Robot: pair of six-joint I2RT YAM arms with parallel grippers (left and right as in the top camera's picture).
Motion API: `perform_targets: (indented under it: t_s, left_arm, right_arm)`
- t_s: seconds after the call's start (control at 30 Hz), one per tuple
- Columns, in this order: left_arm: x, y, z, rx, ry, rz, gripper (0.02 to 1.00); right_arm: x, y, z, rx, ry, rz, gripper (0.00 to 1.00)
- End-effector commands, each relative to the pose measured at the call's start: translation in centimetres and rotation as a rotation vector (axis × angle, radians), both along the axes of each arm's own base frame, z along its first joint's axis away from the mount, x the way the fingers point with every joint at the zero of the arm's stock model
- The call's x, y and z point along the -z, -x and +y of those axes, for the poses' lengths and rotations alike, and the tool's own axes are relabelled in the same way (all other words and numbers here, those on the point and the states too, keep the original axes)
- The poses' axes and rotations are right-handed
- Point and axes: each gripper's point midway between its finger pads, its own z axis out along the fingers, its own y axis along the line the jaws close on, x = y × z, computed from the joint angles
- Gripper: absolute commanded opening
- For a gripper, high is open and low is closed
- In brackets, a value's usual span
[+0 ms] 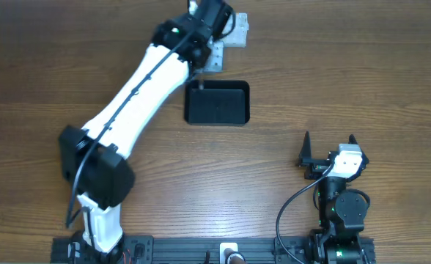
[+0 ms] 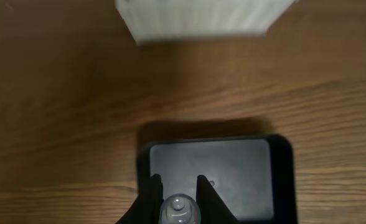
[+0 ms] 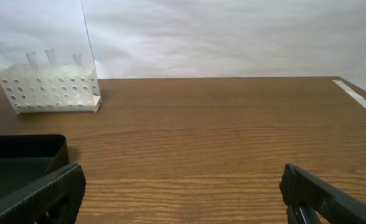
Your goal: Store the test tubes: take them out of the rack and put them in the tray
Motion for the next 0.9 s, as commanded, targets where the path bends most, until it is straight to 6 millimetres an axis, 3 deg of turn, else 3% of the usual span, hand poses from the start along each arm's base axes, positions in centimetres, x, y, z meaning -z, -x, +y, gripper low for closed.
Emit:
perform_targets:
  t_s: [0.03, 0.27, 0.9]
  left_arm:
    - [2.7, 0.0, 0.3, -0.043, -0.027, 0.056, 0.091]
    - [5.8, 1.1, 1.7, -0.112, -0.058, 0.166, 0.099]
    - [10.1, 1.6, 2.6, -0.125, -0.093, 0.264, 0.115]
  right_arm:
    - [0.2, 0.0, -0.1, 0.002, 0.008, 0.002, 0.991]
    - [0.2, 0.0, -0.1, 0.002, 0.008, 0.002, 0.993]
    - [0.2, 0.0, -0.1, 0.002, 0.008, 0.002, 0.991]
